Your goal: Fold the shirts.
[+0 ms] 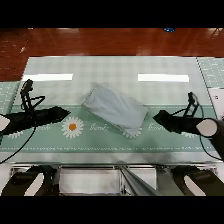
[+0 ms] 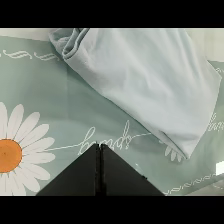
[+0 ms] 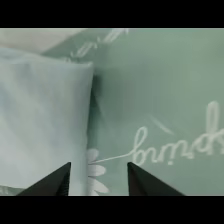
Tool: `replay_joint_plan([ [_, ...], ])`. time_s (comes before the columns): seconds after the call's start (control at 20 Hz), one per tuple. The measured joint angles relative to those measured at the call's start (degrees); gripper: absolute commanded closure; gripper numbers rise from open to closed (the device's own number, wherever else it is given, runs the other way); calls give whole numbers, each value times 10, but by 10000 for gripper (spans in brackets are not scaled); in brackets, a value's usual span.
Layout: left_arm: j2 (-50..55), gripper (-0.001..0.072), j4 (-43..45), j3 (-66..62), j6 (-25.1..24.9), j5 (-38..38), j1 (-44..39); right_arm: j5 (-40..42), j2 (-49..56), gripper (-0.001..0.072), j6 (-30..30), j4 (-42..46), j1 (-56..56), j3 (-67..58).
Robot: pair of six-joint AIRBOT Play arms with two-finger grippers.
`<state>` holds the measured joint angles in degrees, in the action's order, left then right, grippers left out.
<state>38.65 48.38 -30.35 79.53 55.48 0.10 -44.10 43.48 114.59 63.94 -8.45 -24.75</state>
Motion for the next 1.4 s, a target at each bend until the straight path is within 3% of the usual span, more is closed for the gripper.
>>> replay_joint_plan([
  [0.15,0,689,0,0,2,0,0,91,53,301,-33,-105,-40,49],
  [0.4,1,689,0,0,2,0,0,142,184,318,-191,-303,-70,24],
  [0.45,2,689,0,0,2,0,0,136,211,401,-222,-331,-72,8],
  [0.5,3,689,0,0,2,0,0,124,242,583,-253,-356,-74,-12],
  [0.55,5,689,0,0,2,0,0,109,272,689,-287,-376,-75,-36],
  [0.7,11,689,0,0,2,0,0,52,335,692,-374,-431,-77,-124],
  [0.8,15,689,0,0,2,0,0,23,358,692,-402,-445,-77,-203],
  [0.95,21,689,0,0,2,0,0,-12,375,692,-388,-404,-73,-351],
  [1.2,24,689,0,0,2,-1,0,-94,382,692,-297,-276,-35,-592],
  [1.4,24,689,0,0,2,0,0,-175,372,691,-237,-212,38,-715],
])
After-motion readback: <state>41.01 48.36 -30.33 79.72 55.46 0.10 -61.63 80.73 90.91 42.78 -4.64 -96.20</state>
